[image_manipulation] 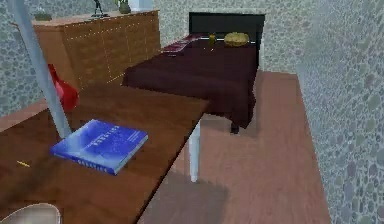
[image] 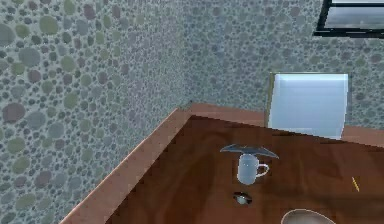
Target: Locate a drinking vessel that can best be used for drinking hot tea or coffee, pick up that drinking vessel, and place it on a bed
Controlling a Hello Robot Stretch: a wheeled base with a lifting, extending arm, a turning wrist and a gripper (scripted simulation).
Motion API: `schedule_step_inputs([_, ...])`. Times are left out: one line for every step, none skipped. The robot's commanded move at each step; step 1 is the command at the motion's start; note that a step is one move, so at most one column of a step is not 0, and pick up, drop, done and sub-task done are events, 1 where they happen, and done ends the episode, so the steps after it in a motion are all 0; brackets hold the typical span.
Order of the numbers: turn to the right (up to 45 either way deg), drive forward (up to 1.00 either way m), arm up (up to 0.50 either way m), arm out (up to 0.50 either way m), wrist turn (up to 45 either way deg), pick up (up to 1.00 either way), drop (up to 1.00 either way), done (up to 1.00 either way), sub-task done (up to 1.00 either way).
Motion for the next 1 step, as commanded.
schedule_step_inputs([-45.0,0.00,0.00,0.00,0.0,0.00,0.00,0.00,0.00])
